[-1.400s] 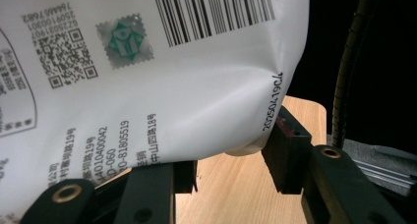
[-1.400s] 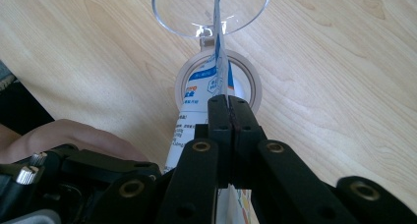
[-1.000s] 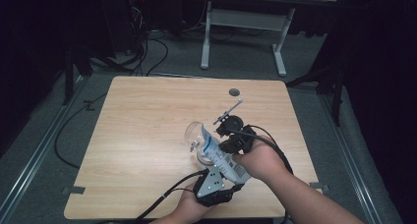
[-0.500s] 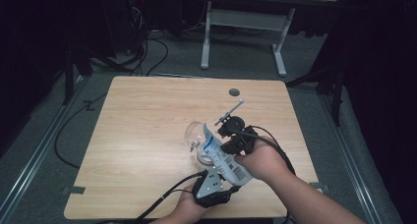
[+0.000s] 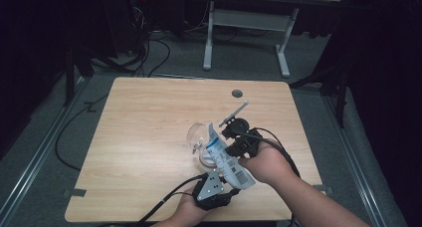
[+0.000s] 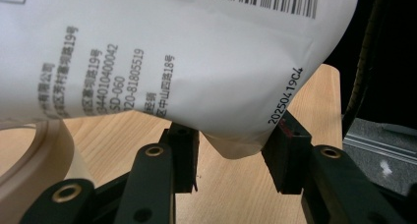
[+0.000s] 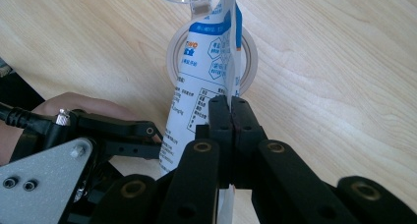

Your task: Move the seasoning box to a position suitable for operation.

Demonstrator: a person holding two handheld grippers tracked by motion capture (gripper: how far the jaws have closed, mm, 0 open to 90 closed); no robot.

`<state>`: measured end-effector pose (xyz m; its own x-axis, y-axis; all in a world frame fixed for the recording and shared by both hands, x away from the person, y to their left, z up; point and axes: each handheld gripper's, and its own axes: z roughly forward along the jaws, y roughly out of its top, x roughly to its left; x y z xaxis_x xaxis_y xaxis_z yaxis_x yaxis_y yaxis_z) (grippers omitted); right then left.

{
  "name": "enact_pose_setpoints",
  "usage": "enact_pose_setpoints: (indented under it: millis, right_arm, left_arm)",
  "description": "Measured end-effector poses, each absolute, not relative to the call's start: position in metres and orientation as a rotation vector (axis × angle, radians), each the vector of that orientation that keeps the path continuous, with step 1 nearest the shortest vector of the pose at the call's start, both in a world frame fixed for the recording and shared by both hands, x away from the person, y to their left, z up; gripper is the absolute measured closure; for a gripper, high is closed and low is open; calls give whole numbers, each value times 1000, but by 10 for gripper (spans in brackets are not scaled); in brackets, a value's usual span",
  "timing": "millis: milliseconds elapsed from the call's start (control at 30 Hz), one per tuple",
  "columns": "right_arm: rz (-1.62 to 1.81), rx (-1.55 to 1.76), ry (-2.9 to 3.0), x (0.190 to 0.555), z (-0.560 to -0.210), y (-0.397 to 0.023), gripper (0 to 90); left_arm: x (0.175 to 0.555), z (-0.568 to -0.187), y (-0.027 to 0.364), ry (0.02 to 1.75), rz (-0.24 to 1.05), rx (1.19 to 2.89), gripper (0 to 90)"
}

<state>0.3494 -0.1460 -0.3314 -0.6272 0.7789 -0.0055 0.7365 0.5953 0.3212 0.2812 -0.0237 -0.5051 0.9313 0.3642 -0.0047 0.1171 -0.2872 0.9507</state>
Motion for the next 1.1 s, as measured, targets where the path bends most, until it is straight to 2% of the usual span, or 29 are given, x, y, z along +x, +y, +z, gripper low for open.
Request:
enact_pose_setpoints:
  millis: [500, 733, 1100]
  right_arm:
    - [420, 1295, 2680, 350, -334, -146, 899]
    - [444, 1303, 2678, 351, -334, -147, 900]
    - [467, 1291, 2689, 351, -331, -145, 900]
  left_arm:
    - [284, -512, -21, 369, 268, 1870, 606]
    - [284, -514, -19, 360, 265, 1877, 520]
    - [282, -515, -15, 364, 260, 1866, 483]
